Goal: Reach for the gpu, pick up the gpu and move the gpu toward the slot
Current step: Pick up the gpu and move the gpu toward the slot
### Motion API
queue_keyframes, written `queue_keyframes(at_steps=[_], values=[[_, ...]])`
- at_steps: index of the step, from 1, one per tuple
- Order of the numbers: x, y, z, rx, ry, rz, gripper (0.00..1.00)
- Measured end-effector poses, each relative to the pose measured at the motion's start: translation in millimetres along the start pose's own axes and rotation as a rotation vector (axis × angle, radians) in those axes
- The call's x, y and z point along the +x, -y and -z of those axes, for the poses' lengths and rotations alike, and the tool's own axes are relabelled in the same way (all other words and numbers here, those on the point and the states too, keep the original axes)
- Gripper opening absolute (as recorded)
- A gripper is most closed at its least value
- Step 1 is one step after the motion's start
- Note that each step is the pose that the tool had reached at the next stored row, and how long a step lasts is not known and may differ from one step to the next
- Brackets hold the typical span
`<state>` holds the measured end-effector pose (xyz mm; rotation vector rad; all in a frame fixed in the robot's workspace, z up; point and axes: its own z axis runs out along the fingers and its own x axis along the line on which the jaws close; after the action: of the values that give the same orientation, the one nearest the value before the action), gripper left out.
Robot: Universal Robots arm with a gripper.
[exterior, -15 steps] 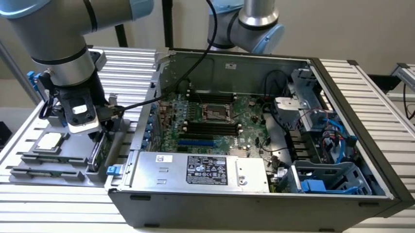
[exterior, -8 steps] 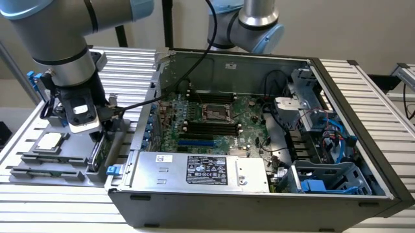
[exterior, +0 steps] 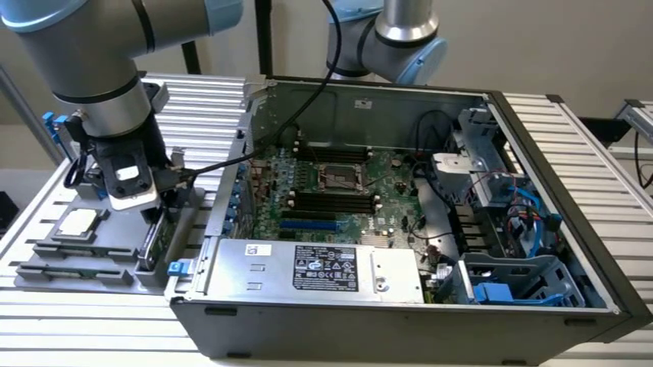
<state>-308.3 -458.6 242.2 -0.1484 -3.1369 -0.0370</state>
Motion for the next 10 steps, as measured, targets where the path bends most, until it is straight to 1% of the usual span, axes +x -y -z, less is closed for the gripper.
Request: queue_keyframes(at_steps=[2, 3, 10], values=[[0.0, -0.2, 0.0, 0.0004, -0.0001, 0.0, 0.37], [0.0, -0.3, 0.0, 0.0008, -0.0002, 0.0, 0.3], [0.1, -0.6, 0.0, 0.0014, -0.0011, 0.0, 0.3]])
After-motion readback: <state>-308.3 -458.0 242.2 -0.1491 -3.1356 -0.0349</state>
